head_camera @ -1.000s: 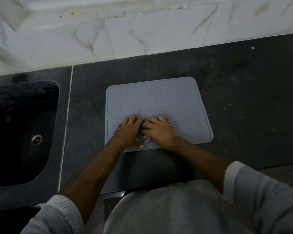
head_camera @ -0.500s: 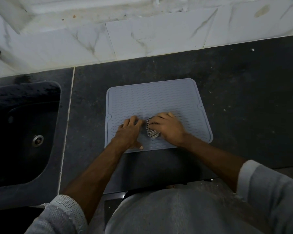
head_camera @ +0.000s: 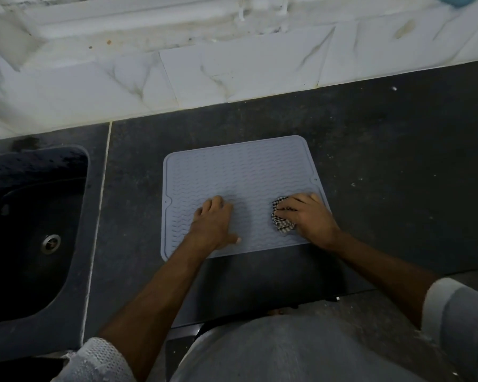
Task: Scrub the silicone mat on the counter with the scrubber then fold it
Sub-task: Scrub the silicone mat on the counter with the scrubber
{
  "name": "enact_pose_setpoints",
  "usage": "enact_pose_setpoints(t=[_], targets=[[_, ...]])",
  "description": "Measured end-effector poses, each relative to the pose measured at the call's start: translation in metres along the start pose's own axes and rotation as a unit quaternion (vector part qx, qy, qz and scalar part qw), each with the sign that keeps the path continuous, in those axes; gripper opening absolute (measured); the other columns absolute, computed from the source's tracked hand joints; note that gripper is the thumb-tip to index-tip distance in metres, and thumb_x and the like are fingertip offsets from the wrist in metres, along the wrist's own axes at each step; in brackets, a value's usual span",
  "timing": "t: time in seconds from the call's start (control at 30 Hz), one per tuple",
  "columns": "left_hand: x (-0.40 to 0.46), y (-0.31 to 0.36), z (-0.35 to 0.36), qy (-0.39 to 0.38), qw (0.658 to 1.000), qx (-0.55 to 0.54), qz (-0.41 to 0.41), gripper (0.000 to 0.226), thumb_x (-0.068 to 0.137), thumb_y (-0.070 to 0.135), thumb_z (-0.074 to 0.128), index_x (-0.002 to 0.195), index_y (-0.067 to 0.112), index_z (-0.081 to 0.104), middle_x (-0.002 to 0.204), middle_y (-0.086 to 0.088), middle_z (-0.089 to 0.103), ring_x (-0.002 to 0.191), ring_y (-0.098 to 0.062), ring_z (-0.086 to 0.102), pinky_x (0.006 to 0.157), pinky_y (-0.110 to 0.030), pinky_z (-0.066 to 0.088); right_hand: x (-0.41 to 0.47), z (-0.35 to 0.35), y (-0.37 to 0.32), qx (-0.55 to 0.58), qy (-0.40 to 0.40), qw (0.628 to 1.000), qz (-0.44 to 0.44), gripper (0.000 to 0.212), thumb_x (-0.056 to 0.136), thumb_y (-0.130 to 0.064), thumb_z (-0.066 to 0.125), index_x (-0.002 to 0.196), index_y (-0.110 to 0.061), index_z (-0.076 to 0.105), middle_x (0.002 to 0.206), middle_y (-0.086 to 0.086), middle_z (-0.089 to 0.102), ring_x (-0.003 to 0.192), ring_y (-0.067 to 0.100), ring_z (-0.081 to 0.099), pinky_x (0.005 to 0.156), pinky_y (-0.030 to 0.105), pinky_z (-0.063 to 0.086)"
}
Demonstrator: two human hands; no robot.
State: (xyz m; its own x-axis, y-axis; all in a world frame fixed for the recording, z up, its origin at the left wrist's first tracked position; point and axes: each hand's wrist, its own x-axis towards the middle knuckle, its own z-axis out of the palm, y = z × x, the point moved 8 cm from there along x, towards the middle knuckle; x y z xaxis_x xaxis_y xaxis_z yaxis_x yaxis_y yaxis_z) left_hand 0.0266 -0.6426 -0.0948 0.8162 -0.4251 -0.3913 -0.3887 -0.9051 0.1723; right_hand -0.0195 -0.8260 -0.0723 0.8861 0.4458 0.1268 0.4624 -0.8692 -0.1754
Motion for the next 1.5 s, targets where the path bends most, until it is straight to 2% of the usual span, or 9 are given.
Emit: enact_pose_setpoints(t=[0.13,0.27,0.57,0.77,0.97,1.07,1.17,1.37,1.5], targets=[[0.01,0.043,-0.004,0.038,0.997,-0.041,0.049,0.093,0.072,0.048,0.077,0.146,0.022,0.027,0.145,-0.008,0.026,0.131,-0.026,0.027,0.108,-0.041,0.028,0.001,0.003,0.005,0.017,-0.019,0.999,0.022,0.04,0.069,-0.014,0.075,0.109,-0.016,0.068,0.116,0.005,0.066,0.107,0.031,0.058,0.086,0.046,0.043],[0.017,0.063,0.007,0.011,0.998,0.004,0.058,0.104,0.07,0.045,0.079,0.15,0.024,0.016,0.149,-0.009,0.022,0.136,-0.028,0.024,0.111,-0.043,0.026,0.006,0.002,0.01,0.045,-0.036,0.998,0.041,0.039,0.074,-0.021,0.07,0.113,-0.014,0.066,0.118,0.006,0.064,0.109,0.03,0.055,0.09,0.045,0.04],[0.02,0.057,0.014,-0.011,0.998,0.025,0.057,0.107,0.066,0.053,0.079,0.15,0.026,0.017,0.148,-0.006,0.019,0.134,-0.027,0.023,0.106,-0.046,0.031,0.002,0.001,-0.003,-0.008,-0.027,0.999,-0.029,0.043,0.066,-0.01,0.074,0.108,-0.016,0.068,0.114,0.004,0.066,0.105,0.029,0.059,0.084,0.041,0.044],[0.02,0.056,0.015,-0.01,0.998,0.024,0.06,0.106,0.068,0.053,0.078,0.15,0.026,0.018,0.149,-0.006,0.018,0.134,-0.027,0.023,0.106,-0.047,0.031,-0.028,-0.017,0.046,-0.037,-0.04,0.998,0.024,0.043,0.061,-0.01,0.08,0.101,-0.019,0.07,0.108,0.0,0.068,0.1,0.026,0.061,0.073,0.036,0.044],[0.021,0.057,0.015,-0.005,0.998,0.032,0.054,0.107,0.066,0.052,0.079,0.15,0.026,0.017,0.147,-0.007,0.02,0.133,-0.028,0.024,0.104,-0.047,0.033,-0.008,-0.022,0.025,-0.015,0.002,1.0,0.021,0.037,0.067,-0.016,0.077,0.104,-0.016,0.07,0.111,0.002,0.068,0.104,0.028,0.059,0.082,0.039,0.039],[0.022,0.057,0.016,-0.003,0.998,0.037,0.051,0.107,0.066,0.052,0.079,0.15,0.027,0.017,0.147,-0.006,0.02,0.132,-0.028,0.025,0.104,-0.047,0.033,-0.001,-0.006,-0.004,-0.02,-0.023,0.999,-0.033,0.039,0.07,-0.015,0.075,0.109,-0.018,0.068,0.117,0.002,0.066,0.11,0.029,0.057,0.088,0.043,0.043],[0.021,0.055,0.018,0.0,0.998,0.026,0.057,0.106,0.068,0.052,0.078,0.15,0.027,0.017,0.15,-0.006,0.017,0.134,-0.028,0.022,0.106,-0.047,0.03,-0.022,-0.003,0.014,-0.026,-0.032,0.999,-0.007,0.046,0.073,-0.011,0.072,0.118,-0.02,0.063,0.125,0.002,0.061,0.116,0.027,0.054,0.09,0.042,0.042],[0.021,0.054,0.02,0.002,0.998,0.019,0.063,0.105,0.07,0.051,0.077,0.151,0.027,0.015,0.151,-0.006,0.016,0.135,-0.028,0.02,0.106,-0.048,0.03,-0.042,-0.018,0.061,-0.021,-0.05,0.996,0.069,0.04,0.073,-0.018,0.073,0.112,-0.022,0.065,0.122,0.0,0.062,0.114,0.025,0.051,0.084,0.037,0.034],[0.023,0.054,0.021,0.0,0.998,0.02,0.06,0.105,0.068,0.051,0.078,0.15,0.027,0.016,0.15,-0.006,0.016,0.134,-0.028,0.021,0.106,-0.048,0.03,-0.019,-0.021,0.027,0.001,0.001,1.0,0.029,0.039,0.071,-0.012,0.073,0.108,-0.021,0.067,0.117,0.0,0.065,0.109,0.027,0.055,0.083,0.039,0.038]])
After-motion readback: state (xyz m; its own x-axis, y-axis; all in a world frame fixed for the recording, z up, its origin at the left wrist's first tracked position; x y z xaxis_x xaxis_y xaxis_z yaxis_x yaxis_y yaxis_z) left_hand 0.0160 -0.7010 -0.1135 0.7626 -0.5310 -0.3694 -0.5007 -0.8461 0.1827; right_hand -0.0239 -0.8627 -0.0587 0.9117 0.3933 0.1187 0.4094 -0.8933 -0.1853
